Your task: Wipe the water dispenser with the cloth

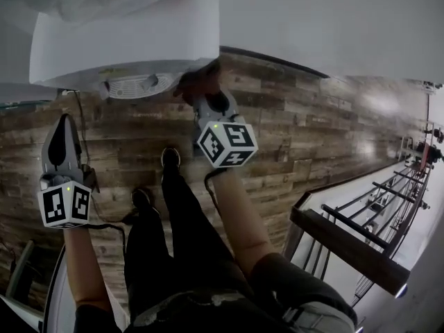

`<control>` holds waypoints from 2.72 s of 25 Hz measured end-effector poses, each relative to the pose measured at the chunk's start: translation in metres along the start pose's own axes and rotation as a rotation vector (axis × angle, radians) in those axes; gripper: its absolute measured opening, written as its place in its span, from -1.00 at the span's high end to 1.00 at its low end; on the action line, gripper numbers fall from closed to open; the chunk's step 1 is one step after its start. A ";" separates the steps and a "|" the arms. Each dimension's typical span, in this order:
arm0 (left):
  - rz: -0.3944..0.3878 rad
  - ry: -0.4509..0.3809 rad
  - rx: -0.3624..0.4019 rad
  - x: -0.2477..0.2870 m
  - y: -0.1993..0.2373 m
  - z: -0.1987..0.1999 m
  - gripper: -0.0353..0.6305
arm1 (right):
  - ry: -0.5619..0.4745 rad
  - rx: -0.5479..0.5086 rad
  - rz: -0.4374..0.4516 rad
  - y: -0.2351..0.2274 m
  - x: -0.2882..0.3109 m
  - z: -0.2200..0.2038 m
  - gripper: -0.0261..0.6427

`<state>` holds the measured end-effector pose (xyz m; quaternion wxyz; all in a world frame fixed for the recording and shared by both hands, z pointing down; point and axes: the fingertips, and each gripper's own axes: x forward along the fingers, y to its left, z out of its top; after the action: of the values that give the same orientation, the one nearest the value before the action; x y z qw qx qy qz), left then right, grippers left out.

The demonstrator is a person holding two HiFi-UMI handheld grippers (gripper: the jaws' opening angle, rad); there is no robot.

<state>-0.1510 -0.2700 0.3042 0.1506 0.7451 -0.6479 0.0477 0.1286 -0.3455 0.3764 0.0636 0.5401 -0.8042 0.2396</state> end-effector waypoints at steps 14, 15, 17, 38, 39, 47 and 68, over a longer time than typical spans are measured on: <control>-0.059 -0.081 0.085 0.064 0.079 -0.187 0.84 | -0.075 -0.086 -0.018 -0.054 0.077 -0.169 0.73; -0.060 -0.085 0.079 0.071 0.080 -0.202 0.84 | -0.070 -0.110 -0.011 -0.056 0.082 -0.184 0.73; -0.068 -0.089 0.066 0.083 0.081 -0.232 0.84 | -0.075 -0.139 -0.003 -0.061 0.090 -0.211 0.73; -0.075 -0.040 0.081 0.172 0.141 -0.468 0.84 | 0.128 -0.151 -0.077 -0.167 0.199 -0.475 0.73; -0.087 -0.031 0.080 0.175 0.138 -0.474 0.84 | 0.148 -0.159 -0.081 -0.171 0.204 -0.484 0.73; -0.087 -0.064 0.168 0.169 0.128 -0.466 0.84 | 0.161 -0.233 -0.053 -0.150 0.189 -0.476 0.73; -0.175 -0.197 0.238 0.131 0.084 -0.357 0.84 | -0.003 -0.166 0.157 -0.036 0.149 -0.334 0.73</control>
<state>-0.1684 -0.3022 0.6923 0.0007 0.8123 -0.5820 0.0378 0.0473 -0.3300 0.7342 0.0879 0.4687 -0.8613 0.1754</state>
